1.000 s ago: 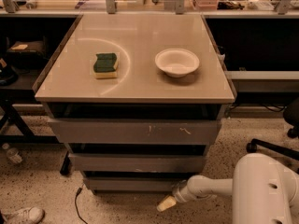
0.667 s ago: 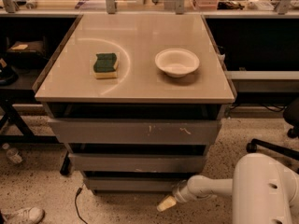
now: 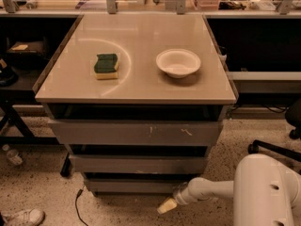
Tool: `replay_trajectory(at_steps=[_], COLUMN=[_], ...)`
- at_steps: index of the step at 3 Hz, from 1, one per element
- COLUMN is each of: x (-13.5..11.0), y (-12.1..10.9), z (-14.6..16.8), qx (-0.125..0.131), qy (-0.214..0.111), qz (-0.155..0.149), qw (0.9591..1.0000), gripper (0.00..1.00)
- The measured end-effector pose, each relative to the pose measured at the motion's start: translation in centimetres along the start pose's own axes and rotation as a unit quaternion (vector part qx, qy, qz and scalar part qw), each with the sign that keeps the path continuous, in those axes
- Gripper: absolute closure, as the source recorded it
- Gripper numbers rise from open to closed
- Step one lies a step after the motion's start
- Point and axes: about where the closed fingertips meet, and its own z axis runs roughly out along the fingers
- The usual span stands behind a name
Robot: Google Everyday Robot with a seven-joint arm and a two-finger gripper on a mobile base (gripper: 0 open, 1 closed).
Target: Close bottom drawer
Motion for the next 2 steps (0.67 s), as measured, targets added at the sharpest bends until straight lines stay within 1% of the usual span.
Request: replay_trajectory(at_steps=[1,2], x=[1.7,1.7], y=[0.7,-2.4], z=[-1.7,-7.7], qx=[0.016,0.094], qy=[0.007,0.023], qz=[0.026,0.099], qw=[0.9995,0.9903], gripper=[0.00,0.00])
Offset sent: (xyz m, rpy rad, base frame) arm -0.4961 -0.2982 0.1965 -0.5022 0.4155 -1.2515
